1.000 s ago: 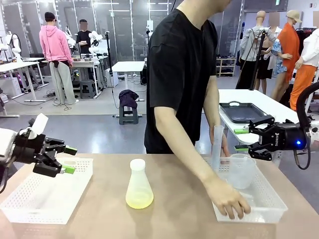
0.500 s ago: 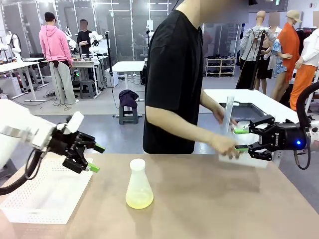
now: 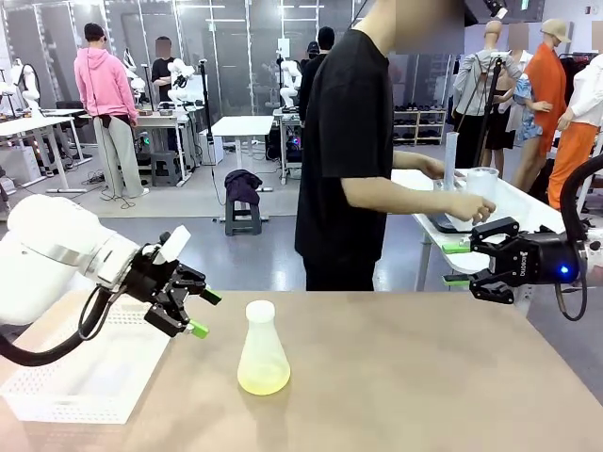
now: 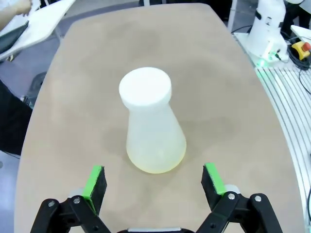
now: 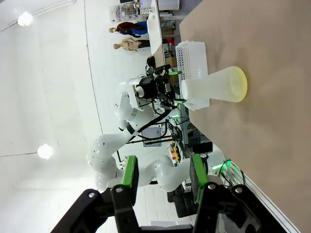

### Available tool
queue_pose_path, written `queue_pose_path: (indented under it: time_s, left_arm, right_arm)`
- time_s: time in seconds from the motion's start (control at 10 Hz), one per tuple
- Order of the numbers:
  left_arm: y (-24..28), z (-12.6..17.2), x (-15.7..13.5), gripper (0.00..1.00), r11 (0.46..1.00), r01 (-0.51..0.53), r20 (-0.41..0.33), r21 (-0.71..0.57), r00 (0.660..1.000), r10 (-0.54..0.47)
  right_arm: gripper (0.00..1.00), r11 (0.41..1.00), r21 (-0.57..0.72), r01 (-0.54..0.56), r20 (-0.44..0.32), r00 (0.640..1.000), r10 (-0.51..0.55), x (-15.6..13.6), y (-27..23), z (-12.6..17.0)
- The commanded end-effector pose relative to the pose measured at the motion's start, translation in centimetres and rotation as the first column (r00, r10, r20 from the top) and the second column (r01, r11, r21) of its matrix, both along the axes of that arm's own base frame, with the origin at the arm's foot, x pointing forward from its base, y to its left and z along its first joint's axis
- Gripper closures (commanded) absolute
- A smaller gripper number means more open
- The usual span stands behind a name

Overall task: Prepare the solutions needed for the experiment.
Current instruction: When the human places the Big flask in the center of the table, pick up the Big flask and place it in the left Organizing basket.

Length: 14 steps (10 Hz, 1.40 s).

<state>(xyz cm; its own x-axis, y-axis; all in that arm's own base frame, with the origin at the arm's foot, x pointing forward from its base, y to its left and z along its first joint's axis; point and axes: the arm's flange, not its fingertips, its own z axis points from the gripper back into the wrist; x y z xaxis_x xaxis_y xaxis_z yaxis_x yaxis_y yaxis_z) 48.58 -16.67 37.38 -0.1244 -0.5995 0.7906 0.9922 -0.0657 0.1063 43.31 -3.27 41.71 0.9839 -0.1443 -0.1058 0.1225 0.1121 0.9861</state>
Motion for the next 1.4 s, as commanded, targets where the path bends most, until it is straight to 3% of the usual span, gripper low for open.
queue_pose_path:
  time_s: [0.0,0.4,0.6,0.7,1.3]
  left_arm:
    - [0.3,0.1,-0.6,0.0,1.0,0.014,0.016,-0.01,1.0,-0.014]
    - [0.1,0.0,0.0,0.0,1.0,0.002,0.001,0.0,1.0,-0.002]
    - [-0.6,-1.9,1.7,0.0,0.993,0.058,-0.052,-0.1,0.997,-0.064]
    - [-0.7,-2.3,1.8,0.0,0.994,0.067,-0.059,-0.092,0.996,-0.073]
    - [-0.9,-4.9,2.6,0.0,0.971,0.123,-0.051,-0.203,0.989,-0.136]
  right_arm:
    - [0.45,1.0,0.004,-0.002,0.001,1.0,0.002,0.0,0.0,0.0]
    - [0.45,1.0,0.004,-0.002,0.001,1.0,0.002,0.0,0.0,0.0]
    - [0.45,1.0,0.004,-0.002,0.001,1.0,0.002,0.0,0.0,0.0]
    - [0.45,1.0,0.004,-0.002,0.001,1.0,0.002,0.0,0.0,0.0]
    - [0.45,1.0,0.004,-0.002,0.001,1.0,0.002,0.0,0.0,0.0]
